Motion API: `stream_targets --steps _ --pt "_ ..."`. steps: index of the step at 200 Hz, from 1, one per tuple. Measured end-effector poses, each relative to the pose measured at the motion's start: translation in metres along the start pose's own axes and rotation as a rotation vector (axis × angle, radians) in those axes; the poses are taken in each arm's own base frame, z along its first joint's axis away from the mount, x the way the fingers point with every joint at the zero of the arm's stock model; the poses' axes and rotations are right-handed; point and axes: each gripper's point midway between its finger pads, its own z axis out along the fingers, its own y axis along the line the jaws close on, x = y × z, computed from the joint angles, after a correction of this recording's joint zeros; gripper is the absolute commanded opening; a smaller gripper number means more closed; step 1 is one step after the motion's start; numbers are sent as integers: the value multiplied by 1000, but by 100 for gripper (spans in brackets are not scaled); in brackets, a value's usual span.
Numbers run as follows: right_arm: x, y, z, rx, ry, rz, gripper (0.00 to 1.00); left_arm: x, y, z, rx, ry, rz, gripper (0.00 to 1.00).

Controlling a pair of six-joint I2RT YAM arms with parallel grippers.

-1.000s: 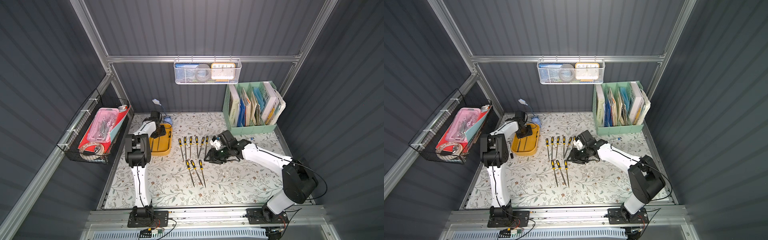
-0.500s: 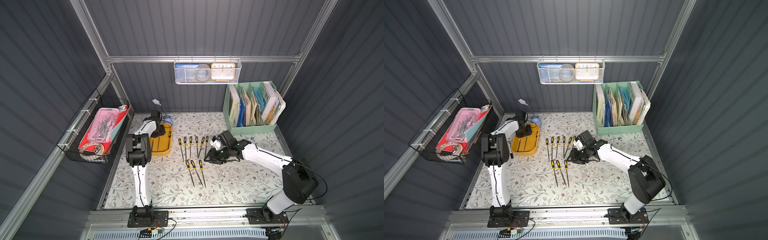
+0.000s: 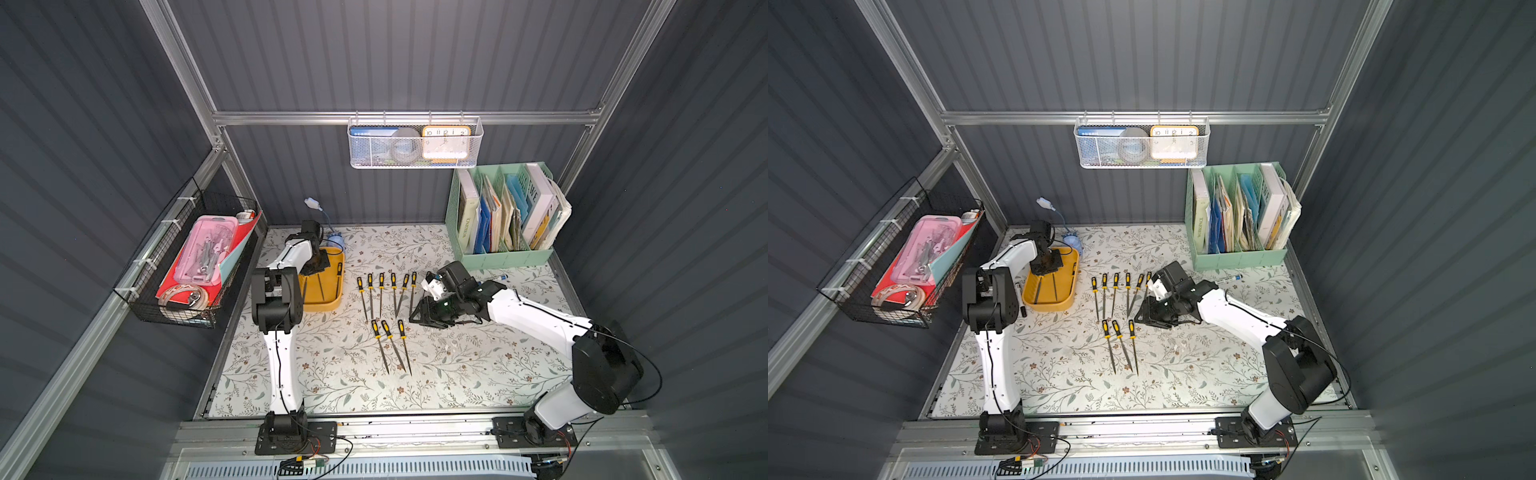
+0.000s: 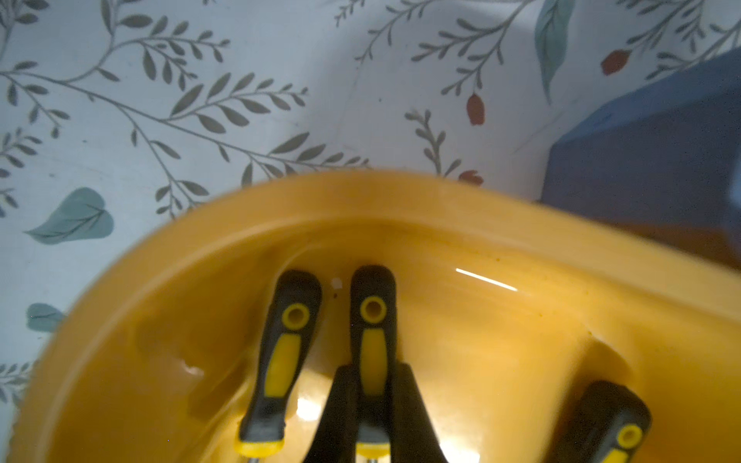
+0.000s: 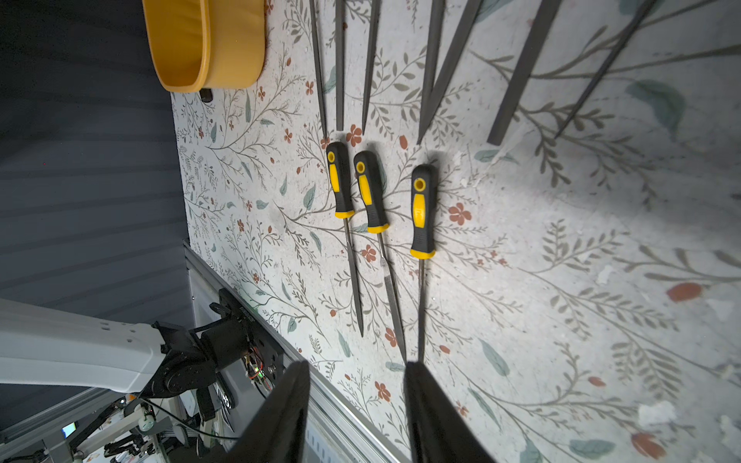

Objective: Take the file tool out of the storage box
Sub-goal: Pick up the file tool from the storage box.

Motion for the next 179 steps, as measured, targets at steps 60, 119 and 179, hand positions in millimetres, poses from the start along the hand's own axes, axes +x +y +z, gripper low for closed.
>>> stream_targets --steps 60,119,179 --pt "-26 73 -6 -146 -35 -90 51 -25 -7 -54 41 -63 4 0" --pt "-51 118 30 -229 3 -115 56 -15 -55 -133 165 -146 64 0" --pt "-101 154 76 -283 -15 -156 56 16 -81 -147 246 -105 55 0"
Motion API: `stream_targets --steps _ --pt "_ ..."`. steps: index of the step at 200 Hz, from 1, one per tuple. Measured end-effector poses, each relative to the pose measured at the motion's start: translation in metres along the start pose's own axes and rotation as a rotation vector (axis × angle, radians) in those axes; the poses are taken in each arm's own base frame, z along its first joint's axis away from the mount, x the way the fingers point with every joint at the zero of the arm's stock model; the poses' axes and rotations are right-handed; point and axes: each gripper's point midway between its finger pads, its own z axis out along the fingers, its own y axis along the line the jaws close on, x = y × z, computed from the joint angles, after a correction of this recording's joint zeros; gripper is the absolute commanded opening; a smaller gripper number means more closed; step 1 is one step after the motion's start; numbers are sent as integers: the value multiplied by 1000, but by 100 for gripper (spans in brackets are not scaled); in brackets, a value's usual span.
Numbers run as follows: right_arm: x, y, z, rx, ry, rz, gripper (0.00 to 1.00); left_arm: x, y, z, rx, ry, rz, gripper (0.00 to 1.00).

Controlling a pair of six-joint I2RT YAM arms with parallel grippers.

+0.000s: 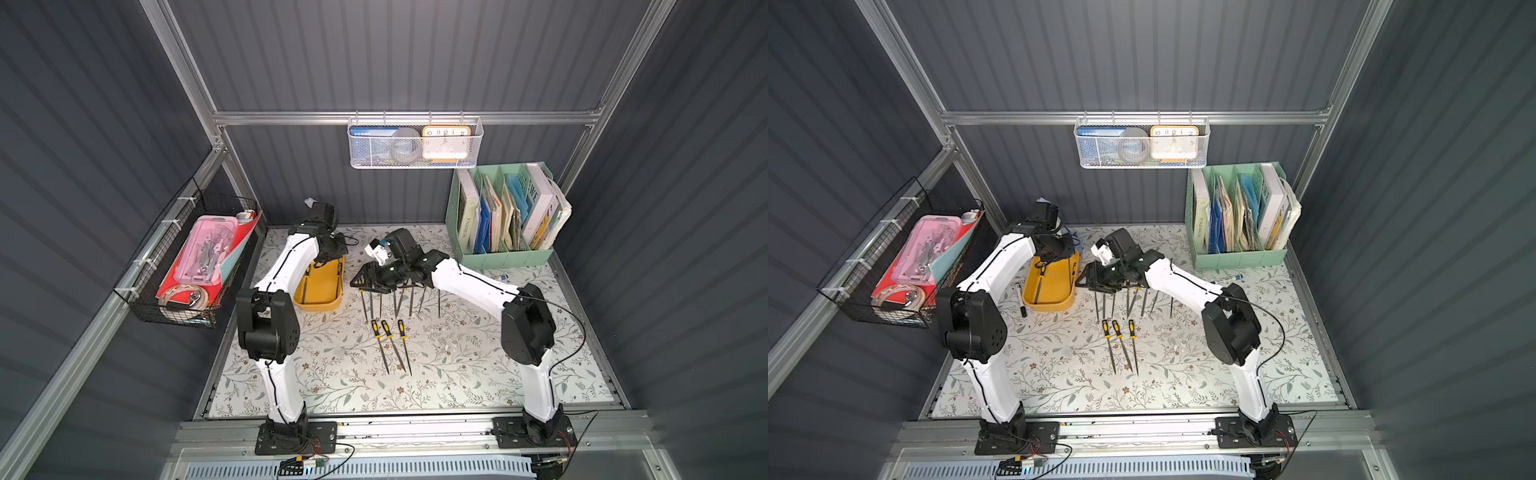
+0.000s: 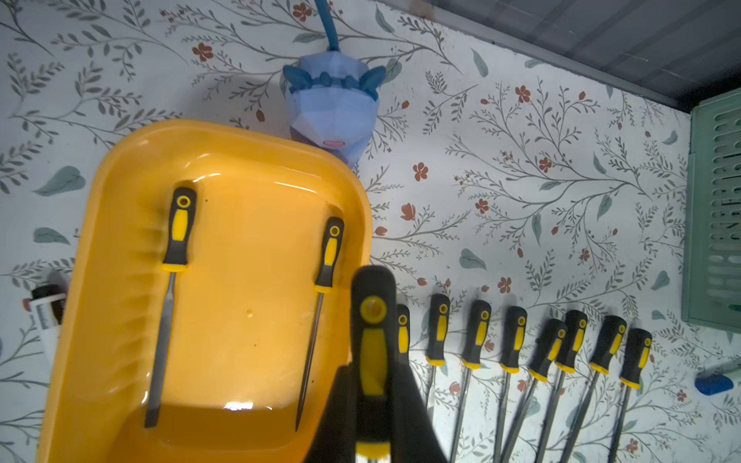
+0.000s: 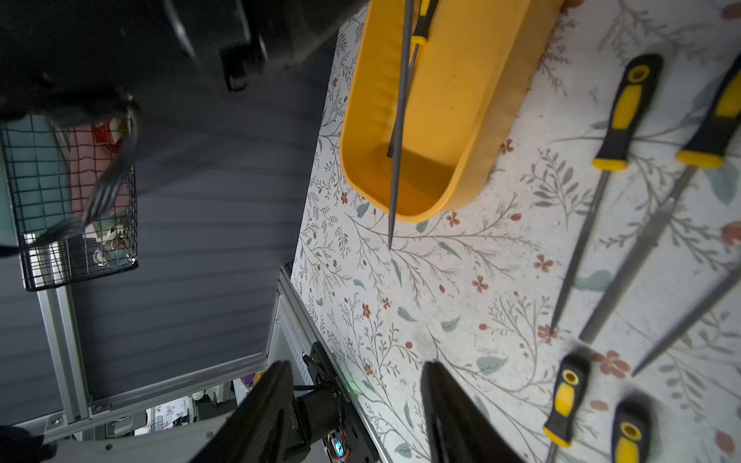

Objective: Take the file tool out of the storage box
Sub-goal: Pick up the file tool from the storage box.

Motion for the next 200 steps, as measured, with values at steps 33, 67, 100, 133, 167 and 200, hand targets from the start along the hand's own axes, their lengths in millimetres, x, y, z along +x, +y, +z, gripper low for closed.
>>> stream_targets --steps 33,67,100,133,167,200 --pt "-17 -1 20 -1 -16 -1 56 3 0 1 3 8 -10 0" --pt "-24 -10 37 10 -22 23 55 2 -2 -1 16 8 -14 0" --pt "-29 -17 51 8 -25 50 49 2 -3 -6 24 5 -16 0" --pt "-35 -17 56 1 -35 65 32 2 -5 -7 31 8 -18 0" --pt "-40 -13 58 -22 -53 87 26 2 -5 -10 34 3 -23 0" --pt "-43 -7 58 -40 -62 106 29 -2 -7 -18 42 -13 -25 0"
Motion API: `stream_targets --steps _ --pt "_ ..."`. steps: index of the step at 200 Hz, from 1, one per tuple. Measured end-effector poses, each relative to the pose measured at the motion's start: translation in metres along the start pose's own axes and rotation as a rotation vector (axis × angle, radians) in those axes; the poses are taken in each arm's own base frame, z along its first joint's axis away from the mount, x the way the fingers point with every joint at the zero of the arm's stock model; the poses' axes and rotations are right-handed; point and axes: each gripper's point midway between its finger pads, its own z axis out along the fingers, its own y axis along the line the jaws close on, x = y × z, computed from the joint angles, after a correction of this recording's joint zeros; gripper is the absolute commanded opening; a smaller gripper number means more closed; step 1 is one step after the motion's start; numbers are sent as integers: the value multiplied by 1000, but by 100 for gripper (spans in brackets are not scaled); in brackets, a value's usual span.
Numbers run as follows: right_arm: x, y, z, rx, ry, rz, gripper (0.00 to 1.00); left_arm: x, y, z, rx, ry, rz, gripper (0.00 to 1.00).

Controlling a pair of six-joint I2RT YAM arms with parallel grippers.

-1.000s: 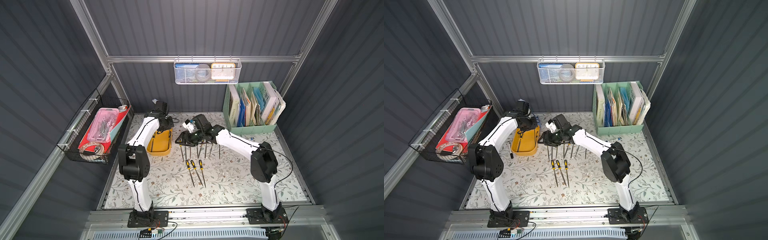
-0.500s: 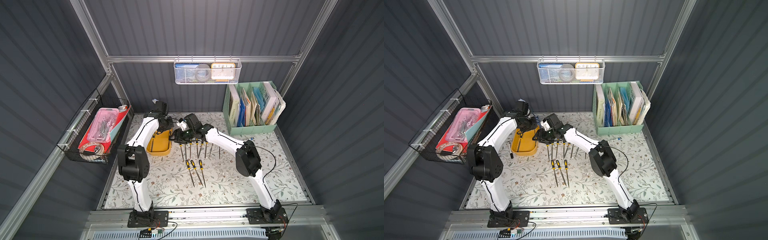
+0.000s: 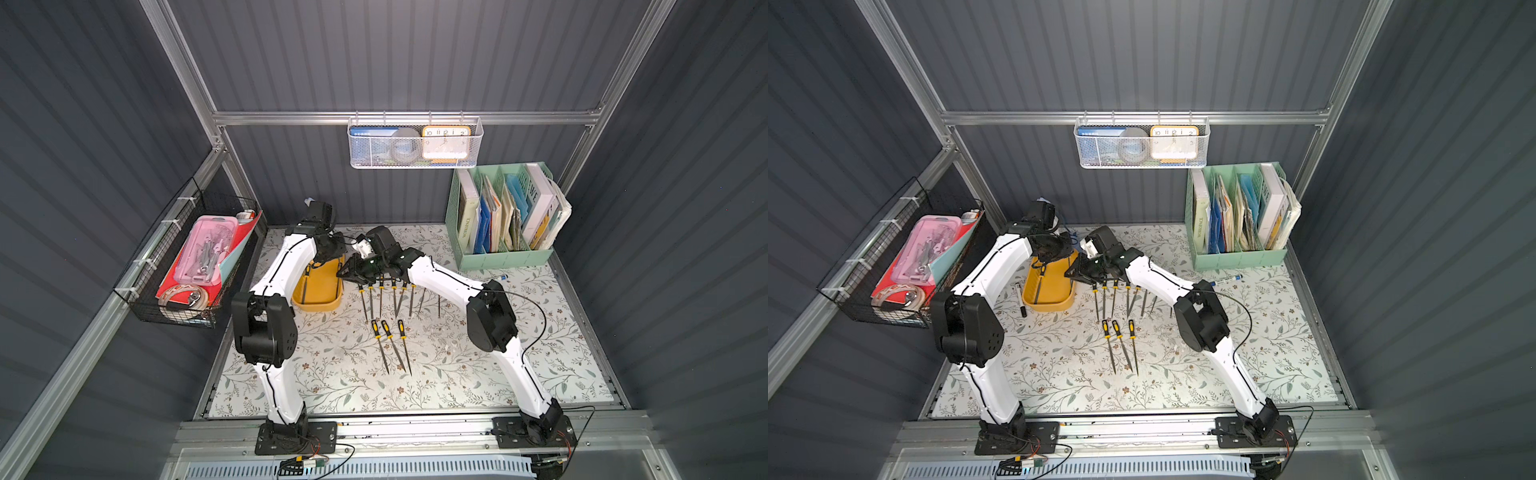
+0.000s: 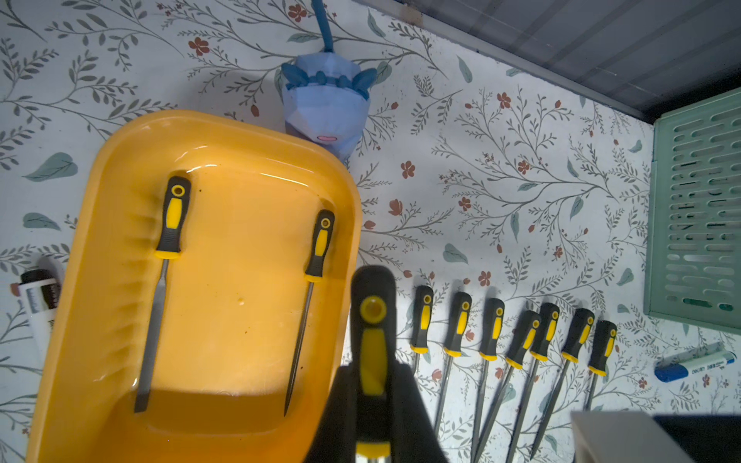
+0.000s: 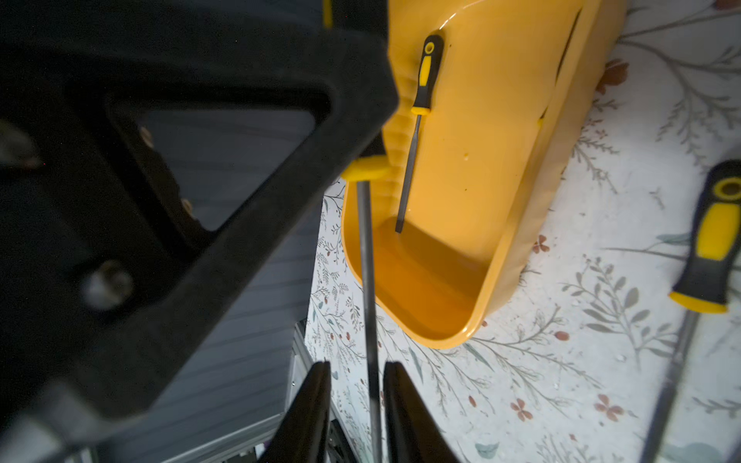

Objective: Take the file tool out of the storage box
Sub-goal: Pick up the file tool from the storage box, then place the file tool at the center of the board.

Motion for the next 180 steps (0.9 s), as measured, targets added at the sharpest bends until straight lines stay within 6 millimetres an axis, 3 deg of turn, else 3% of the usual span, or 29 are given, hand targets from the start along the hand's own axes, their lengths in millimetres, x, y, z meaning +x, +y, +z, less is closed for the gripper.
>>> stream_targets --steps 25,44,56,79,85,90,110,143,180 --pt "-1 4 1 -11 -7 1 18 -2 -1 -5 3 -10 -5 0" --pt "-1 2 3 -12 -5 4 0 -2 0 -7 3 -16 -5 0" --pt "-1 4 4 -23 -2 -2 0 -2 1 -7 -3 -15 -5 0" --pt "2 3 6 -21 1 0 0 1 4 -5 -12 -8 -8 33" --pt "2 3 6 -20 0 2 0 2 4 -4 -12 -6 -8 50" --pt "3 1 6 -18 1 4 0 2 4 -4 -13 -5 -16 58" --pt "18 -13 0 7 29 29 0 4 3 -4 -7 -8 -19 74" --pt "63 -26 -38 40 130 47 0 6 2 -5 7 -10 -27 79" --pt "115 -1 -116 20 162 -23 0 1 1 -10 4 -25 -31 79"
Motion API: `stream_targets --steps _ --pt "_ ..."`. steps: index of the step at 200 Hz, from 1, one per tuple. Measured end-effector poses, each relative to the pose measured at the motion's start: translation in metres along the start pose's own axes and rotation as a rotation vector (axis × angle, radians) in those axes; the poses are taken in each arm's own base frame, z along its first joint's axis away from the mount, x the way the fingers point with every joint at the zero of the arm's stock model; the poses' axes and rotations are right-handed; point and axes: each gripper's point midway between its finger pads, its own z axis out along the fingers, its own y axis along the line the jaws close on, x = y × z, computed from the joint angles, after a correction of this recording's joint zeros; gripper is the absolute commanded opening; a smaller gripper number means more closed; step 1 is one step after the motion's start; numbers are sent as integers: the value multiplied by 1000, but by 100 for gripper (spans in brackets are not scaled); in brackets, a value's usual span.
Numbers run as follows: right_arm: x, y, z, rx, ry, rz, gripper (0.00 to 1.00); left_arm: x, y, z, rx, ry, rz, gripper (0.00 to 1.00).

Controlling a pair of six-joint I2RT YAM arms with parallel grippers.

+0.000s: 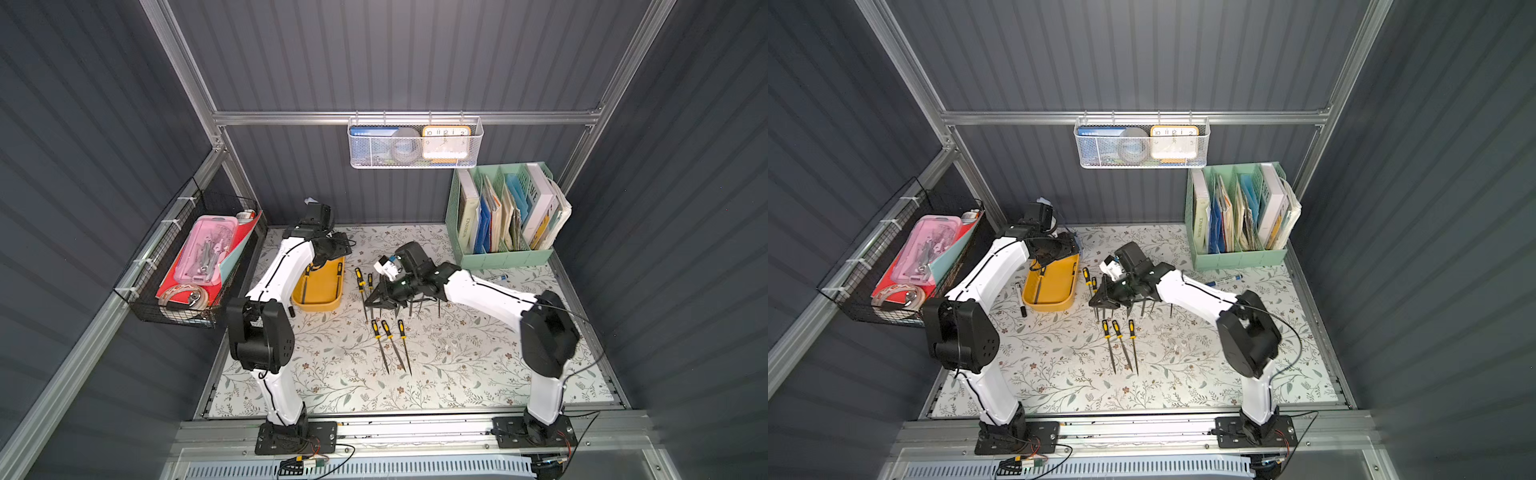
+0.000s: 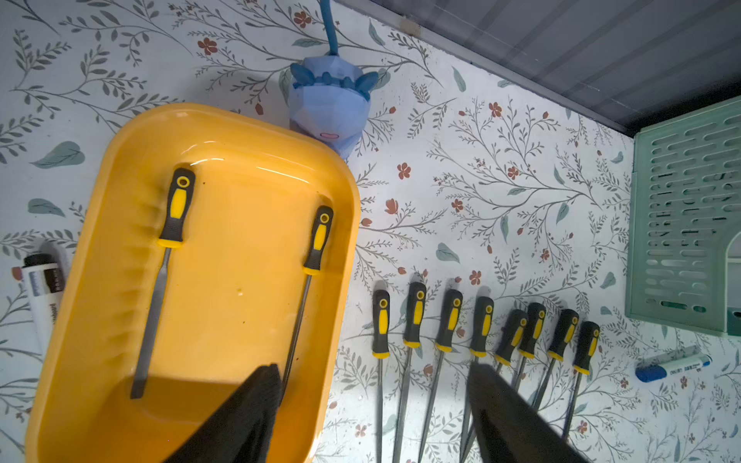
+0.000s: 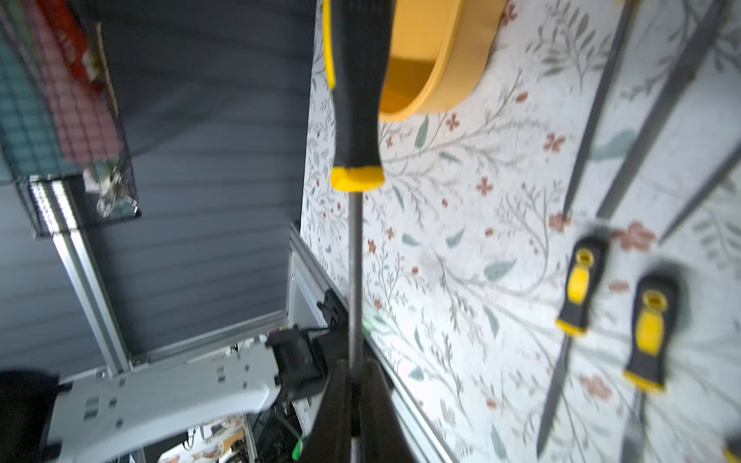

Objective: Take the file tool out of the storage box
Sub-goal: Place the file tool at the center of the board.

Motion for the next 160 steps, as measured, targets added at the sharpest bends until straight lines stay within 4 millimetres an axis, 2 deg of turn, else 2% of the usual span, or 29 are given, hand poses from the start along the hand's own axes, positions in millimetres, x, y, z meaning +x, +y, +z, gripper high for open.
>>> stream_targets --steps 19,36,53,89,110,160 --pt "31 10 -34 -10 -10 -42 0 -6 -1 -2 -1 -14 2 79" --pt "59 0 -53 3 -15 -45 0 -8 -1 0 -8 -18 3 79" --pt "89 -28 -58 42 6 2 0 -7 2 6 -26 -12 9 80" --pt "140 -105 -49 171 64 145 0 -3 14 17 -71 12 17 79" --pt "151 -128 -46 212 64 186 0 -4 23 19 -90 14 14 79" --pt "147 -149 -33 210 17 220 0 -1 30 23 -115 30 18 79"
